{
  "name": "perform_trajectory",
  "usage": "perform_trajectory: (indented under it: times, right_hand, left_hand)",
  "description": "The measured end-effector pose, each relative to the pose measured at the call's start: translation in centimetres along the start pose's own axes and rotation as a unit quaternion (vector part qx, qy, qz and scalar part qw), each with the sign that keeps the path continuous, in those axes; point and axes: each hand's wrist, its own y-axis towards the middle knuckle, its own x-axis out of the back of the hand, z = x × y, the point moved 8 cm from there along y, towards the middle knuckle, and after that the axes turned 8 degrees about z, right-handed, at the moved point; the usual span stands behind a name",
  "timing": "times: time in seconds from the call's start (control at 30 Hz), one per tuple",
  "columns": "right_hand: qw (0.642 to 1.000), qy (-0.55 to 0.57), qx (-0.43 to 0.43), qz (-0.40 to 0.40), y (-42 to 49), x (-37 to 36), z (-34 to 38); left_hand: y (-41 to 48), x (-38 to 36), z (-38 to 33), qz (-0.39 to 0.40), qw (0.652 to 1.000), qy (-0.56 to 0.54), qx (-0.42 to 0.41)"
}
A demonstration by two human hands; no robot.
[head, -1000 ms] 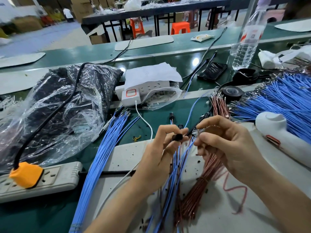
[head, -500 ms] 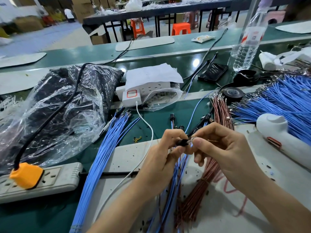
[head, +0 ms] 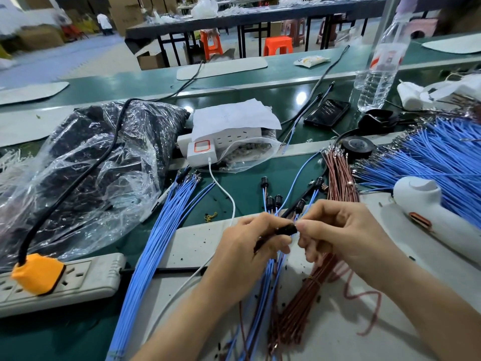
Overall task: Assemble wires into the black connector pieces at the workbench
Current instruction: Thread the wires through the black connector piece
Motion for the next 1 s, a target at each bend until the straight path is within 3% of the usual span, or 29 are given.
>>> perform_trajectory:
  times: [0.13, 0.27, 0.53, 0.73, 1.0]
  right_hand:
    - [0.995, -0.027, -0.079, 0.057, 0.0, 0.2, -0.8]
    - [0.991, -0.022, -0.104, 0.082, -0.2, 0.2, -1.0]
    - [0.982, 0.153, -0.113, 0.012, 0.1, -0.5, -2.2]
    - [0.979, 0.175, -0.108, -0.019, 0.1, -0.2, -2.6]
    - [0.983, 0.137, -0.12, 0.006, 0.0, -0.2, -2.5]
  left_hand:
    - [0.0, -0.3, -0.3, 0.029, 0.999, -0.014, -0.013]
    - [-0.2, -0.8, -0.1, 0.043, 0.999, -0.031, -0.005]
    - [-0.2, 0.0, 0.0, -0.008, 0.994, -0.107, -0.006]
    - [-0.3, -0.1, 0.6, -0.028, 0.997, -0.068, -0.008]
    - [-0.5, -0.3, 1.0, -0.044, 0.998, -0.025, -0.024]
